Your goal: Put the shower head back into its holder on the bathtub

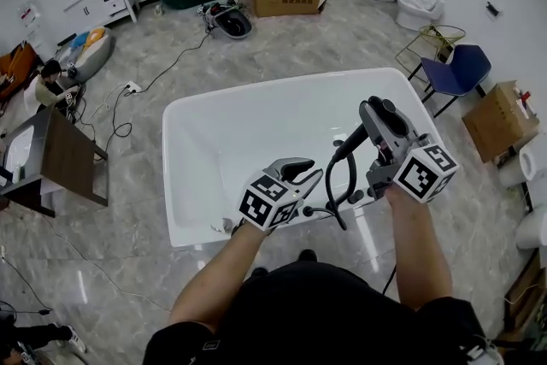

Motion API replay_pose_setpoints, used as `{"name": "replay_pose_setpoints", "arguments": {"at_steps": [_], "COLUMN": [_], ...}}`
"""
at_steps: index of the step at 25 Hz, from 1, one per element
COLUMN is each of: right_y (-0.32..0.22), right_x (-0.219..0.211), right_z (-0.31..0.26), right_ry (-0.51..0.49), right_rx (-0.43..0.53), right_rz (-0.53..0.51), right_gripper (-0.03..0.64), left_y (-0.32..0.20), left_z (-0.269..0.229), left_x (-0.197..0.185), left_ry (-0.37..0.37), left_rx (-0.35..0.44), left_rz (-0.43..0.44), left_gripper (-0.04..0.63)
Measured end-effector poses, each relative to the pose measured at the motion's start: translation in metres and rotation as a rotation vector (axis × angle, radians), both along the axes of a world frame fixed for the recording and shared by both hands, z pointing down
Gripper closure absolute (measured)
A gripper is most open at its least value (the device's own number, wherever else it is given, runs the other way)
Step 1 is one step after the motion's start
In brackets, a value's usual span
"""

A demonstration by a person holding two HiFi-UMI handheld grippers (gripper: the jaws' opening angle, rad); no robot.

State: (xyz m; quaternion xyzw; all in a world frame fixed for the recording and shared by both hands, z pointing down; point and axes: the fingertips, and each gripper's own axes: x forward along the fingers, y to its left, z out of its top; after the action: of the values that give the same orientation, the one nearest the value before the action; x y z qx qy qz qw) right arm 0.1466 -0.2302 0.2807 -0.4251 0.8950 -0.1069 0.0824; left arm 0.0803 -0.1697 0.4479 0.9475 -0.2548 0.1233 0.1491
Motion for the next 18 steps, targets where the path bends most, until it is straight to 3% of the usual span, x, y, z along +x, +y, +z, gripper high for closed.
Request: {"name": "replay_pose_setpoints", "arguments": {"at_steps": [9,18], "right_y": [-0.001,0.008], "right_x": [-0.015,-0.033], "right_z": [-0.030,-0.040], "right_ry": [0.000,-0.013], "right_rx": [0.032,0.048], "right_rz": [-0.060,-0.105], "right_gripper": [0.491,0.491], "left_y": [-0.011,-0.015], "left_z": [-0.004,0.026], "left_x": [0.022,0.019], "left_ry": [0.002,-0.057], "left_rx": [0.005,-0.027], "left_rz": [0.003,-0.024], "left_gripper": [0.459,0.437]}}
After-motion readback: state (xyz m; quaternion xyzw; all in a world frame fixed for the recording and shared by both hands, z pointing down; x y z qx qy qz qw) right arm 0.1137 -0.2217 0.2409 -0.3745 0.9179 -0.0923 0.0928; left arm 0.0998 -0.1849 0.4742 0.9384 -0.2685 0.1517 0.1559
